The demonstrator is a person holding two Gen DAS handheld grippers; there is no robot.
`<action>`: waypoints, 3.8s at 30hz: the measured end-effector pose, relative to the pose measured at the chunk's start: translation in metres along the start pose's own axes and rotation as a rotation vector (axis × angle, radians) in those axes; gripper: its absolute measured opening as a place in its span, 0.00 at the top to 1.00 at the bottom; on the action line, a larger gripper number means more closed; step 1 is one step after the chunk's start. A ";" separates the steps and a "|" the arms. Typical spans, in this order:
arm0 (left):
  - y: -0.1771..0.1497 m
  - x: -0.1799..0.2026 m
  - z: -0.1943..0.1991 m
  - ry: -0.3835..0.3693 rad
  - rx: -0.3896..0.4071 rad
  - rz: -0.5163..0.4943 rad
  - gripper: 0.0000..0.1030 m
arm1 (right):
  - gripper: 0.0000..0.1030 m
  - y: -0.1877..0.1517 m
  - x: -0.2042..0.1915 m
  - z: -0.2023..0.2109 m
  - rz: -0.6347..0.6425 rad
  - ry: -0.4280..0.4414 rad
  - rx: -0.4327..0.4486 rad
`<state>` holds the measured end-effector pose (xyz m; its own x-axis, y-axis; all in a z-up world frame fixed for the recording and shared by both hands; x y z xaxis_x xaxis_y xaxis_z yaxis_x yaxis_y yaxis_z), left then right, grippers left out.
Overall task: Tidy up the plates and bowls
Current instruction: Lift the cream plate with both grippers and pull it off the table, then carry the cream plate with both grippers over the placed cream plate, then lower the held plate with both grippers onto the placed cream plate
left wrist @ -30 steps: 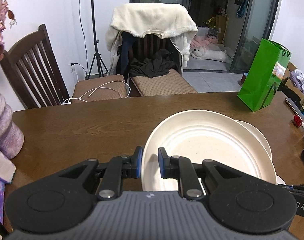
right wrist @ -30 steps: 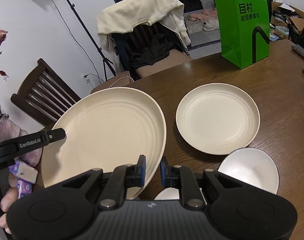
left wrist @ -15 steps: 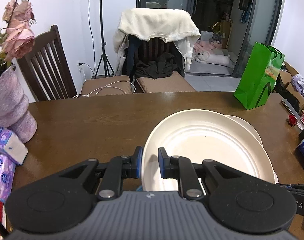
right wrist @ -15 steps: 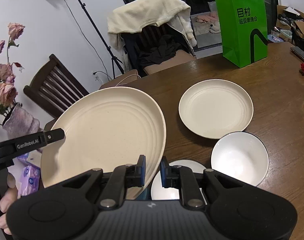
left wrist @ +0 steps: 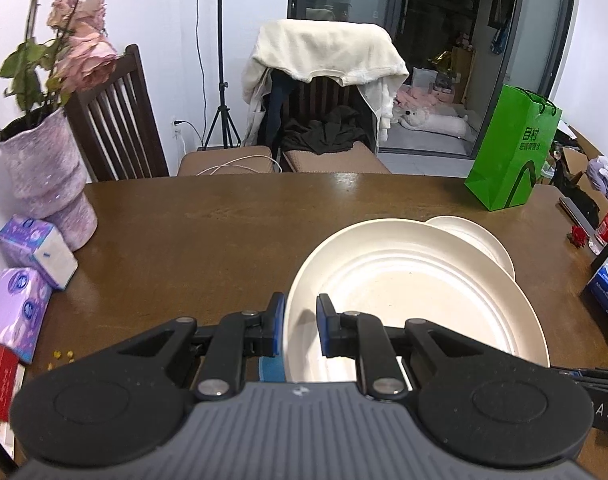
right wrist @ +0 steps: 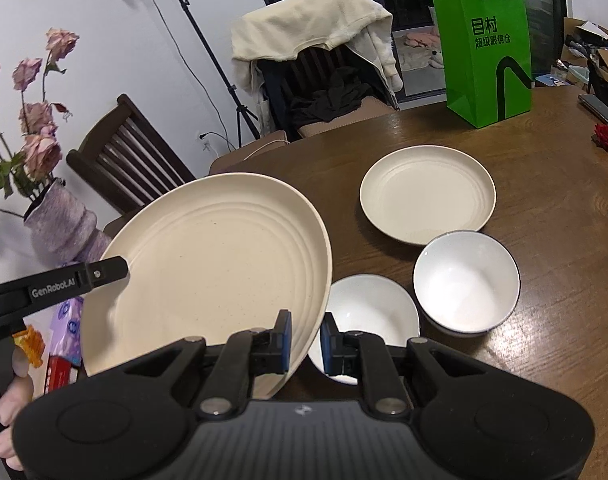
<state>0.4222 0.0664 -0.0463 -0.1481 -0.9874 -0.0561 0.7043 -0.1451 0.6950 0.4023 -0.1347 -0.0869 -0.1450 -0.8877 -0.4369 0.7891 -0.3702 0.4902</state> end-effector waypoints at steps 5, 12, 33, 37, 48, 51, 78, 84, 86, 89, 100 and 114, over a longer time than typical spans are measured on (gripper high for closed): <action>-0.015 0.001 0.018 0.006 0.008 0.014 0.84 | 0.86 -0.015 0.002 0.012 0.012 0.009 -0.006; -0.036 0.006 0.034 0.019 0.006 0.027 0.84 | 0.86 -0.035 0.008 0.026 0.028 0.018 -0.017; -0.088 0.022 0.068 0.038 -0.018 0.049 0.84 | 0.86 -0.084 0.028 0.054 0.061 0.025 -0.048; -0.097 0.025 0.071 0.036 -0.025 0.054 0.84 | 0.86 -0.092 0.031 0.057 0.064 0.023 -0.055; -0.128 0.033 0.072 0.023 -0.061 0.064 0.84 | 0.86 -0.113 0.045 0.057 0.076 0.007 -0.085; -0.135 0.037 0.070 0.013 -0.070 0.062 0.84 | 0.86 -0.120 0.050 0.057 0.073 0.003 -0.093; -0.171 0.095 0.044 -0.087 -0.123 0.002 0.84 | 0.86 -0.150 0.123 0.054 -0.003 -0.076 -0.102; -0.176 0.106 0.038 -0.102 -0.131 -0.014 0.84 | 0.86 -0.155 0.135 0.055 -0.014 -0.089 -0.101; -0.177 0.109 0.036 -0.109 -0.134 -0.017 0.84 | 0.86 -0.156 0.138 0.056 -0.016 -0.095 -0.099; -0.180 0.114 0.034 -0.121 -0.140 -0.020 0.84 | 0.86 -0.158 0.143 0.056 -0.018 -0.105 -0.098; -0.186 0.127 0.022 -0.141 -0.160 -0.045 0.84 | 0.86 -0.164 0.160 0.057 -0.025 -0.134 -0.099; -0.195 0.134 0.010 -0.140 -0.181 -0.094 0.84 | 0.86 -0.166 0.167 0.051 0.003 -0.173 -0.098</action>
<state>0.2579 -0.0370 -0.1818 -0.3044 -0.9525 -0.0055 0.7938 -0.2569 0.5512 0.2170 -0.2352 -0.2028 -0.2366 -0.9255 -0.2959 0.8426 -0.3470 0.4119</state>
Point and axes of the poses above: each gripper's, at about its wrist camera, not at the fingertips, and z roughly against the way its jaws point, x to its right, y to its top, the point moved 9 cm from there along -z, roughly the way its jaws point, and after that the axes turned 9 degrees about -z, right-handed, at the moved point
